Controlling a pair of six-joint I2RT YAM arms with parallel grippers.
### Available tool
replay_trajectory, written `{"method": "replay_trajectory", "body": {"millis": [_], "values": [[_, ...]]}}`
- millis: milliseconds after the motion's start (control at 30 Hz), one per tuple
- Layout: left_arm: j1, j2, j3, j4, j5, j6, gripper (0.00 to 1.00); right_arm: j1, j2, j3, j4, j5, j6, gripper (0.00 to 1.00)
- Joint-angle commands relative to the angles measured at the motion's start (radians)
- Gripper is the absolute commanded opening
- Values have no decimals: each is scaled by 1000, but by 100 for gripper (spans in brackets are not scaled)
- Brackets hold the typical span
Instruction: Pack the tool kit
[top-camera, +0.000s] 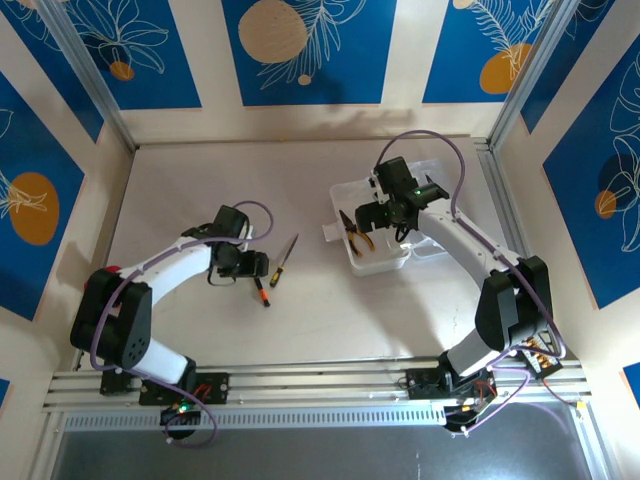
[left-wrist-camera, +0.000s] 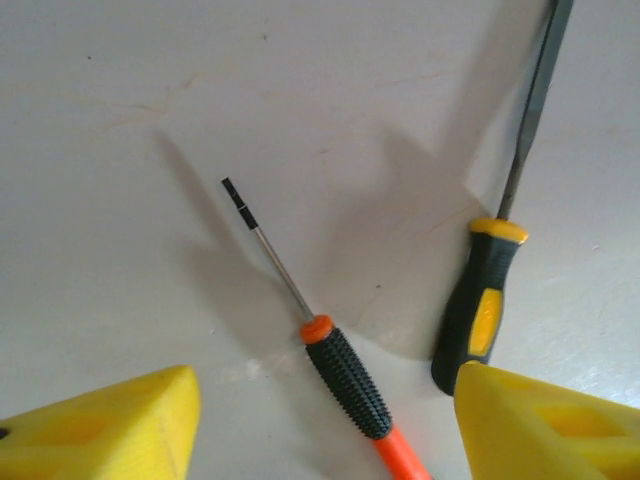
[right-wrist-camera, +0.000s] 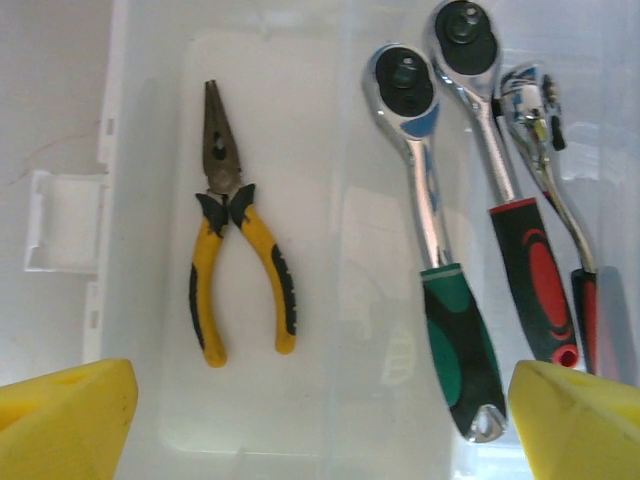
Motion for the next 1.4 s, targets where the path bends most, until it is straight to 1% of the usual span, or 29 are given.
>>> {"method": "replay_trajectory", "body": {"millis": [0, 167, 333, 400, 533, 700, 900, 1167, 1367], "values": [[8, 21, -20, 6, -8, -10, 61, 8, 0, 24, -11, -34, 19, 95], [-2, 74, -21, 49, 28, -28, 52, 14, 8, 32, -12, -42, 17, 96], [-26, 122, -18, 76, 35, -42, 50, 14, 12, 35, -12, -48, 18, 96], [-34, 141, -17, 79, 28, -46, 47, 15, 13, 34, -12, -49, 17, 96], [-47, 170, -15, 83, 13, -46, 37, 15, 13, 33, -11, -54, 17, 96], [-53, 182, -21, 97, 12, -51, 19, 18, -2, 23, -11, -62, 21, 96], [-53, 169, -16, 91, 7, -46, 1, 10, -27, 2, -13, -75, 22, 97], [-53, 123, 11, 51, 1, -22, 0, -3, -54, -17, -3, -129, 31, 99], [-53, 36, 49, 24, 38, -12, 0, -20, -91, -41, 17, -211, 45, 99]]}}
